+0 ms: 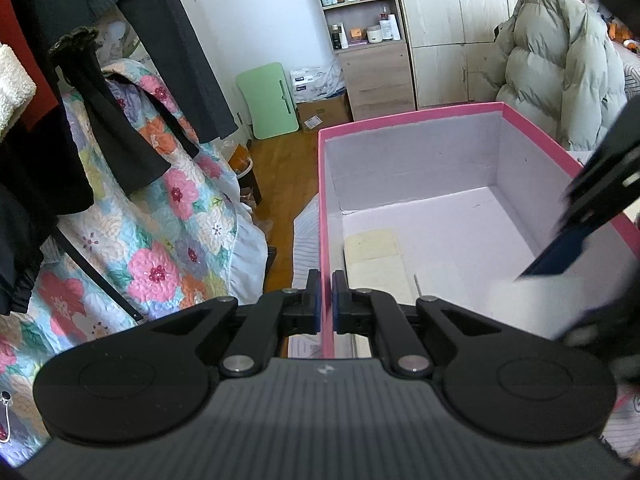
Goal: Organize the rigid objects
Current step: 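Place the white charger into the pink box and release it, then grasp the second white charger block with the right gripper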
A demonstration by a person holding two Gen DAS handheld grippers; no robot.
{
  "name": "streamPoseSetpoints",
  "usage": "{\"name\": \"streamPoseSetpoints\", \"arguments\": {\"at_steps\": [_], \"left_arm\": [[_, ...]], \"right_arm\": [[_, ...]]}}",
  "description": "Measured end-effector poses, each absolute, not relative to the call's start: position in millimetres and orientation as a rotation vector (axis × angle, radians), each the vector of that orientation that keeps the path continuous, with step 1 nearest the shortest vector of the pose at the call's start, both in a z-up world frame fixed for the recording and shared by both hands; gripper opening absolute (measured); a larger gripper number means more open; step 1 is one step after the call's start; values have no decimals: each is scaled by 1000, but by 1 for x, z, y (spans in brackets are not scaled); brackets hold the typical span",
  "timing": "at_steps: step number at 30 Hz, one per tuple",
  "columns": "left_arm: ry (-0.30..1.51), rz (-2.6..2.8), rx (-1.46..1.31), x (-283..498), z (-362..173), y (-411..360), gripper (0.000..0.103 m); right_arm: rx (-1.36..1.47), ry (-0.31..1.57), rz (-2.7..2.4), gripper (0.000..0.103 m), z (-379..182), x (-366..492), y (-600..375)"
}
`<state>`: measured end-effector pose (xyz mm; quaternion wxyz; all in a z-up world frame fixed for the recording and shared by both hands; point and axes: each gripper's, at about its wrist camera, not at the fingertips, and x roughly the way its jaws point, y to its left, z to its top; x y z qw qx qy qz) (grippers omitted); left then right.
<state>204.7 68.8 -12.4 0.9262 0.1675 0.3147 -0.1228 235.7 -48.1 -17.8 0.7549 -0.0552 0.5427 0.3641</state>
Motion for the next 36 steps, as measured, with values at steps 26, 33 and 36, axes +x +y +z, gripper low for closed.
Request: {"name": "streamPoseSetpoints", "arguments": {"at_steps": [26, 33, 36], "left_arm": [[656, -247, 326, 208, -11, 69, 3], [643, -206, 400, 204, -13, 53, 5], [640, -188, 431, 201, -14, 47, 5]], "right_arm": [[36, 1159, 806, 64, -39, 237, -47], [45, 928, 714, 64, 1, 186, -106], [31, 871, 643, 64, 15, 160, -138]]}}
